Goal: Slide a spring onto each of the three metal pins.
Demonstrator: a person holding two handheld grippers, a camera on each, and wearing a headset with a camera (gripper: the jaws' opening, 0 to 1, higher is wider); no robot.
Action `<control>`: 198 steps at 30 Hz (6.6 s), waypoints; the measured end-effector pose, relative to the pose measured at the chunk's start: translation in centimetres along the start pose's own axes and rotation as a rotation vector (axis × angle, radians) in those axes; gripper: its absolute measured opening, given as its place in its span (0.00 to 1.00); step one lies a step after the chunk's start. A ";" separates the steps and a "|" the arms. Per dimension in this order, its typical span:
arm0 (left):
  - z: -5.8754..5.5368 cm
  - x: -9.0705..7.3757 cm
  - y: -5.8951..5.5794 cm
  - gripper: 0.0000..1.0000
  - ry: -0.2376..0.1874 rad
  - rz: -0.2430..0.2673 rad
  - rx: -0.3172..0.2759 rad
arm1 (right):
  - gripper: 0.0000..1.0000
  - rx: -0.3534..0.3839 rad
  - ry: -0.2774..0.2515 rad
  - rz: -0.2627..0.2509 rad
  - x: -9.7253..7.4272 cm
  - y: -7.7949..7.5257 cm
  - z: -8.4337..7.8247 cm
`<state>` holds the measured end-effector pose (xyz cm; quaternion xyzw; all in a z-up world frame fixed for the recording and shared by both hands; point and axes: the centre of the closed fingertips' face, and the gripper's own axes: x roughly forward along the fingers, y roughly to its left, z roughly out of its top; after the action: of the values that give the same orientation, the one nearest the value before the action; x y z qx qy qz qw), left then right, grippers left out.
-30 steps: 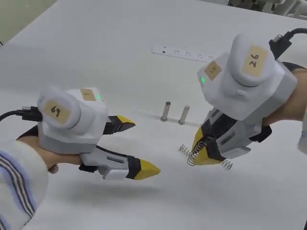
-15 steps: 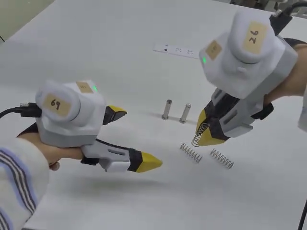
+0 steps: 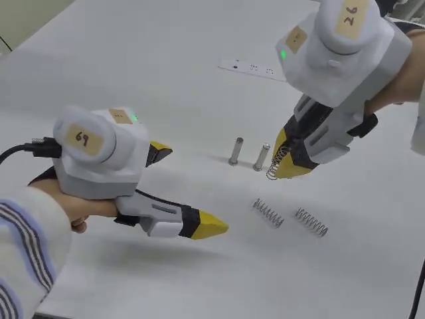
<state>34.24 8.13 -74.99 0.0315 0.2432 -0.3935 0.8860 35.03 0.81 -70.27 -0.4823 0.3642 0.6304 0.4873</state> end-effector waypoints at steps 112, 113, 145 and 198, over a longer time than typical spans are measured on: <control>-2.3 -0.8 1.4 0.90 0.040 0.066 -0.125 | 0.08 -0.078 0.121 0.015 9.7 -10.0 -1.1; -2.3 -0.8 1.4 0.90 0.041 0.065 -0.124 | 0.08 -0.073 0.122 0.014 9.8 -10.0 -1.1; -2.2 -1.1 1.1 0.88 0.046 0.056 -0.131 | 0.17 -0.113 0.123 0.007 10.1 -9.7 -1.7; -1.8 -1.2 -0.6 0.88 0.102 -0.020 -0.066 | 0.59 0.307 -0.362 -0.233 0.6 -4.1 -1.8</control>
<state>32.40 9.02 -75.93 0.0199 0.3012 -0.3921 0.8690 39.38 0.35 -71.29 -0.3206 0.3043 0.5834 0.6814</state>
